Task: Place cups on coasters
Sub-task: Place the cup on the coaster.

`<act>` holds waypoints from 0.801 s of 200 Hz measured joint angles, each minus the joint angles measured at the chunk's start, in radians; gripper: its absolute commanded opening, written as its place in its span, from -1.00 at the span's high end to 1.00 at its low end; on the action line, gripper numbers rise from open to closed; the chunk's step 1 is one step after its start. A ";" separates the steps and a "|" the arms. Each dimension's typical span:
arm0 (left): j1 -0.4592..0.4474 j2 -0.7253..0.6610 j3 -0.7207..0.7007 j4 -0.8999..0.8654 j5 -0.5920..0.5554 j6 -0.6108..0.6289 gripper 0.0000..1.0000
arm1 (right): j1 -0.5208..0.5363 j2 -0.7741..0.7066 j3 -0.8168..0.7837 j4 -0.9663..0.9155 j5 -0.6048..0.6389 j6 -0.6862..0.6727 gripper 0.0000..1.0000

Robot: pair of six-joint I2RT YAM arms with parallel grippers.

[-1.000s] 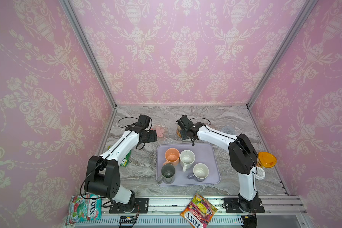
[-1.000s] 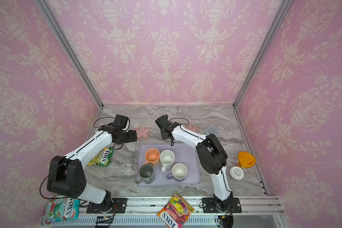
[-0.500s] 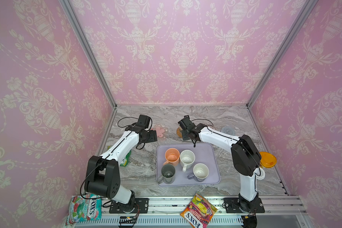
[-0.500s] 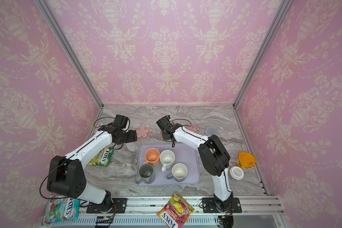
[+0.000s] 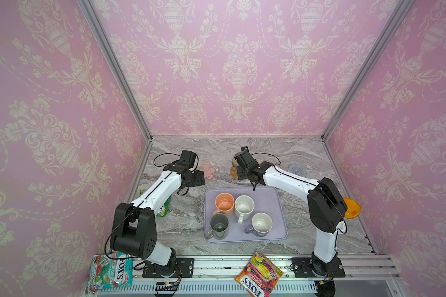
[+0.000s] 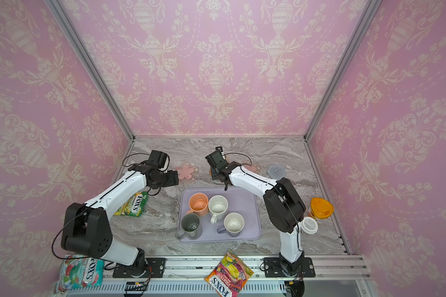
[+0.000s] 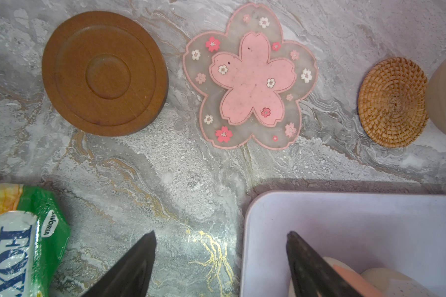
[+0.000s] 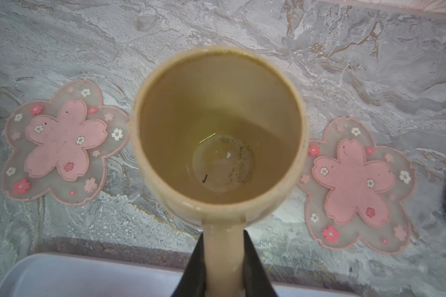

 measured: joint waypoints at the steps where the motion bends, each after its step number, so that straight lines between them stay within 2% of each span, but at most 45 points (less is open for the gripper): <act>1: 0.000 0.000 0.000 0.000 0.000 0.000 -0.64 | 0.000 0.000 0.000 0.000 0.000 0.000 1.00; 160: 0.000 0.000 0.000 -0.005 0.000 0.000 -0.63 | 0.018 0.034 -0.076 0.088 -0.006 -0.004 1.00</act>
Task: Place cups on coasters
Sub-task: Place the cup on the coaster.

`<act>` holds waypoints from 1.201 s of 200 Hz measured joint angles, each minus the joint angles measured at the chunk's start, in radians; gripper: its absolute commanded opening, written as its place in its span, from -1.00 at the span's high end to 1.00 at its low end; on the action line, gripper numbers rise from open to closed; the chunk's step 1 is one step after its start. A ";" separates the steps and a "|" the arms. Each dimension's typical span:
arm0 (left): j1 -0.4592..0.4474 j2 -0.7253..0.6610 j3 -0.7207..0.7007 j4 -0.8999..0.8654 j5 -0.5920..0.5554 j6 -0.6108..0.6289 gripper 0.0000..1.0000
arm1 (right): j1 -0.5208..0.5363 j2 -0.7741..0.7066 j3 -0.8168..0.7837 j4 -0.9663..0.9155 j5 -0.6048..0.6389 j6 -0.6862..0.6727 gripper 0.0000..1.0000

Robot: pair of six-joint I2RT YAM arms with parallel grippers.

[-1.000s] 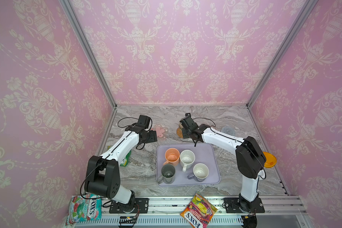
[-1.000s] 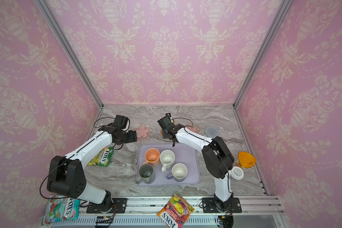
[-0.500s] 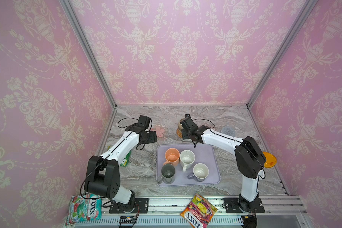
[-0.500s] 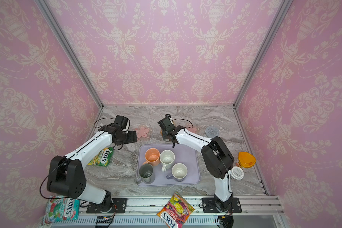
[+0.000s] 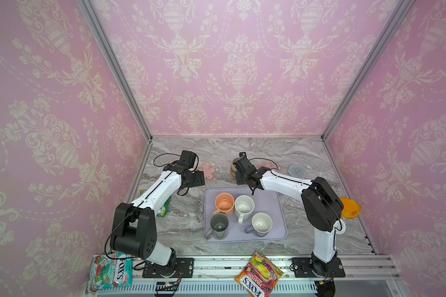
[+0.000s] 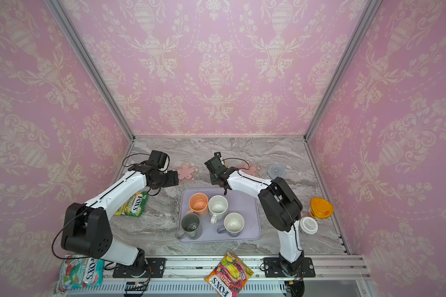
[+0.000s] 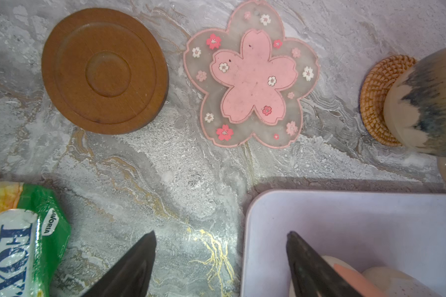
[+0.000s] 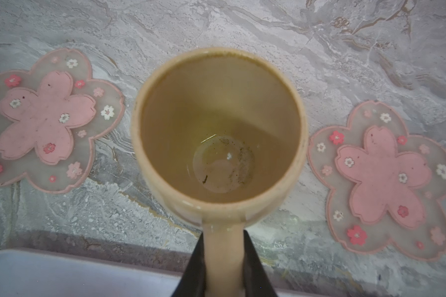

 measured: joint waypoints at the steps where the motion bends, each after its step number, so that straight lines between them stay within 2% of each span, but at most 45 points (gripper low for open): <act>1: 0.000 0.000 0.000 0.000 0.000 0.000 -0.64 | 0.000 0.000 0.000 0.000 0.000 0.000 1.00; 14: 0.000 0.000 0.000 0.000 0.000 0.000 -0.64 | 0.002 0.000 -0.002 0.003 0.006 0.000 1.00; 28: 0.000 0.000 0.000 0.000 0.000 0.000 -0.64 | 0.007 0.000 -0.011 0.012 0.016 0.003 0.83; 40: 0.000 0.000 0.000 0.000 0.000 0.000 -0.64 | 0.012 0.000 -0.017 0.018 0.024 0.009 0.53; 56: 0.000 0.000 0.000 0.000 0.000 0.000 -0.64 | 0.017 0.000 -0.027 0.026 0.029 0.024 0.31; 79: 0.000 0.000 0.000 0.000 0.000 0.000 -0.64 | 0.031 0.000 -0.040 0.032 0.033 0.042 0.12; 150: 0.000 0.000 0.000 -0.001 0.019 0.001 -0.65 | 0.048 -0.010 -0.045 0.026 0.033 0.053 -0.01; 240: 0.000 -0.101 -0.038 -0.020 0.044 0.054 -0.66 | 0.048 -0.243 -0.131 -0.053 0.070 0.048 -0.09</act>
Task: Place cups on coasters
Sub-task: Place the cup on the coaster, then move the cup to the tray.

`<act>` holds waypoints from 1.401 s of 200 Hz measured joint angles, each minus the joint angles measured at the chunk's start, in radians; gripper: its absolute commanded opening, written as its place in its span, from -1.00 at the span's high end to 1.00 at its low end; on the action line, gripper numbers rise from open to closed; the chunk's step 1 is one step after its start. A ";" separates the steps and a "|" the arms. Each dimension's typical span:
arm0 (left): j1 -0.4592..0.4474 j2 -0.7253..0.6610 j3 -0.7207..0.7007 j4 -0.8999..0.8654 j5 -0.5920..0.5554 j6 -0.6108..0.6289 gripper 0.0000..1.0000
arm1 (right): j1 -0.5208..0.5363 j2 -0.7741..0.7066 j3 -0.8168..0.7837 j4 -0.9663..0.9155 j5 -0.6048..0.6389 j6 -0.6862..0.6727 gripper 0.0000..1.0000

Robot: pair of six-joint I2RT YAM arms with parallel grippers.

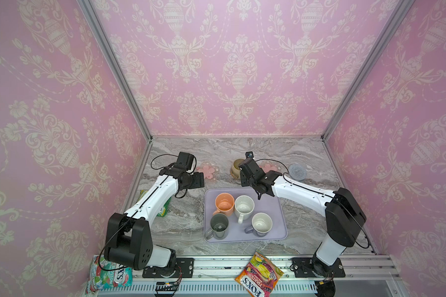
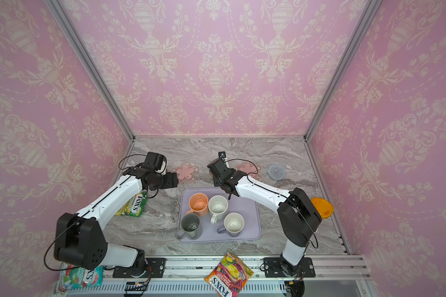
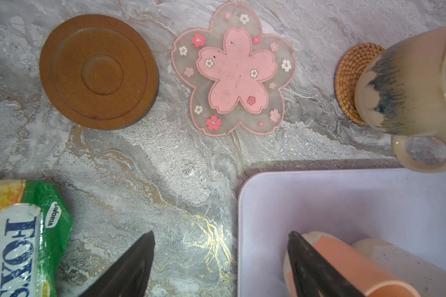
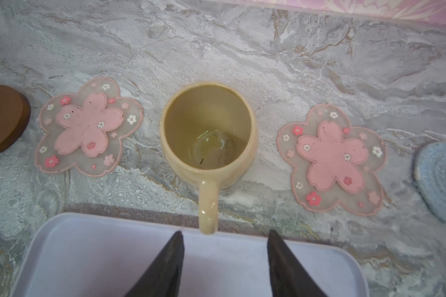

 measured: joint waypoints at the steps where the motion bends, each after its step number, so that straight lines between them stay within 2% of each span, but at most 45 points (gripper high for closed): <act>1: 0.000 -0.002 0.000 -0.002 0.000 0.002 -0.66 | 0.000 -0.003 -0.002 -0.002 0.000 0.000 -0.09; 76: -0.014 -0.071 -0.019 -0.090 -0.008 0.029 -0.62 | 0.000 -0.178 -0.069 -0.150 -0.016 -0.014 -0.12; 140: -0.040 -0.123 -0.024 -0.177 -0.051 0.037 -0.61 | 0.005 -0.324 -0.150 -0.300 -0.121 -0.016 -0.06; 183: -0.060 -0.130 -0.024 -0.207 -0.053 0.037 -0.59 | 0.037 -0.442 -0.190 -0.348 -0.214 0.033 -0.04; 236: -0.110 -0.184 -0.024 -0.253 -0.052 0.032 -0.56 | 0.057 -0.517 -0.219 -0.372 -0.229 0.062 -0.06; 280: -0.127 -0.206 -0.025 -0.278 -0.048 0.006 -0.55 | 0.057 -0.516 -0.221 -0.389 -0.210 0.061 -0.07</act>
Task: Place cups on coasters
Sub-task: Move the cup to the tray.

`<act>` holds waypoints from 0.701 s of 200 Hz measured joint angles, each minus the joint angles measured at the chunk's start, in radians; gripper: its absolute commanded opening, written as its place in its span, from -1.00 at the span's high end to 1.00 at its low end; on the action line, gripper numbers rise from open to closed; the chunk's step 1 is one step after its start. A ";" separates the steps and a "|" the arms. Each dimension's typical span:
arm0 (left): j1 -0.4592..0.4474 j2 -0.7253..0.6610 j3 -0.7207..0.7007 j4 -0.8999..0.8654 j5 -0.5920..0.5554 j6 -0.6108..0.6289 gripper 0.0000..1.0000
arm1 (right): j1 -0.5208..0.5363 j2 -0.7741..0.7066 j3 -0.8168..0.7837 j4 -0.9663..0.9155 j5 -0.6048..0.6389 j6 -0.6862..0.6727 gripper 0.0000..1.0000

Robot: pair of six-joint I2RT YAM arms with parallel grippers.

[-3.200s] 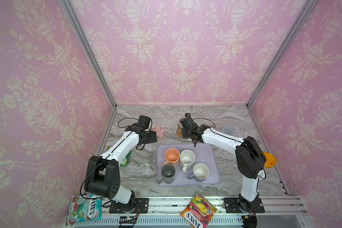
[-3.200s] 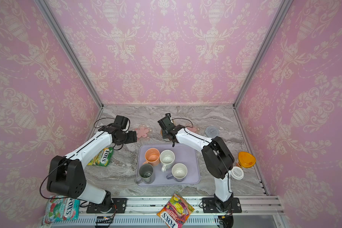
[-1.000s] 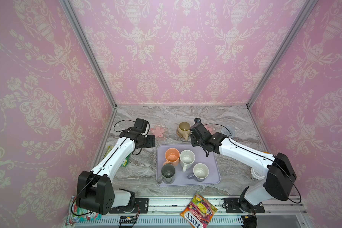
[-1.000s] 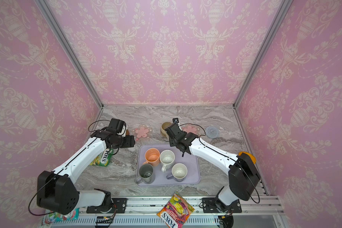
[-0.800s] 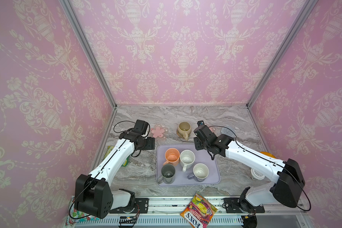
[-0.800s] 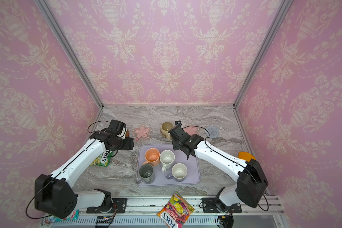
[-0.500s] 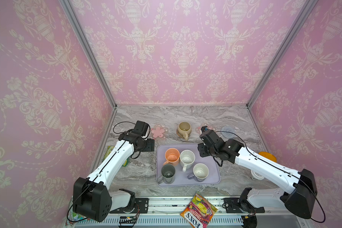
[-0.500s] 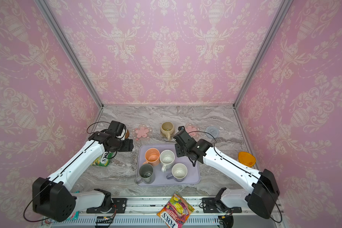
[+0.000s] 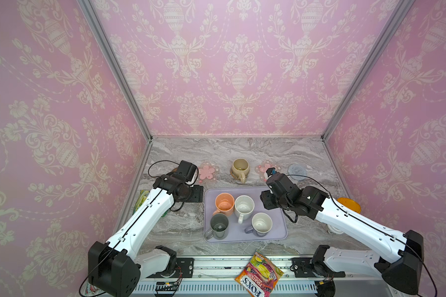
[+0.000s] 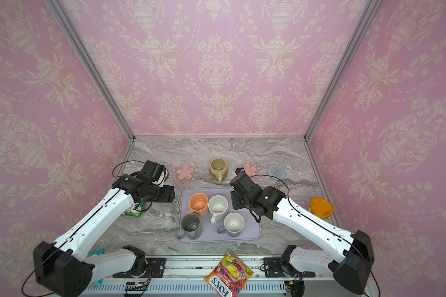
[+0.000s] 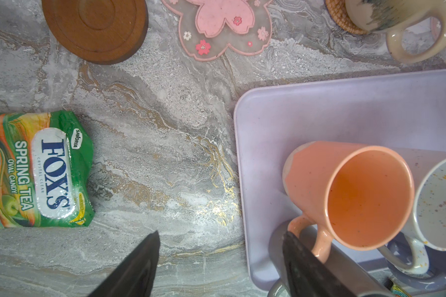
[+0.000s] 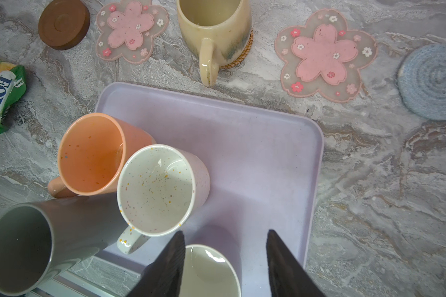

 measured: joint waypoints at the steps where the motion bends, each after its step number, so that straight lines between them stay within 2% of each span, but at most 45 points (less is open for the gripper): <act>1: 0.000 0.000 0.000 0.000 0.000 0.000 -0.55 | 0.000 0.001 0.000 0.000 0.000 0.000 -0.06; 35: -0.023 0.082 0.017 0.040 0.019 -0.041 -0.55 | 0.000 0.047 0.004 0.000 0.008 -0.003 -0.08; 86: -0.109 0.305 0.168 0.123 0.026 -0.071 -0.55 | 0.000 0.078 0.024 0.000 0.056 -0.010 -0.12; 140: -0.137 0.474 0.263 0.172 0.065 -0.086 -0.55 | -0.017 0.078 0.028 0.000 0.080 -0.015 -0.13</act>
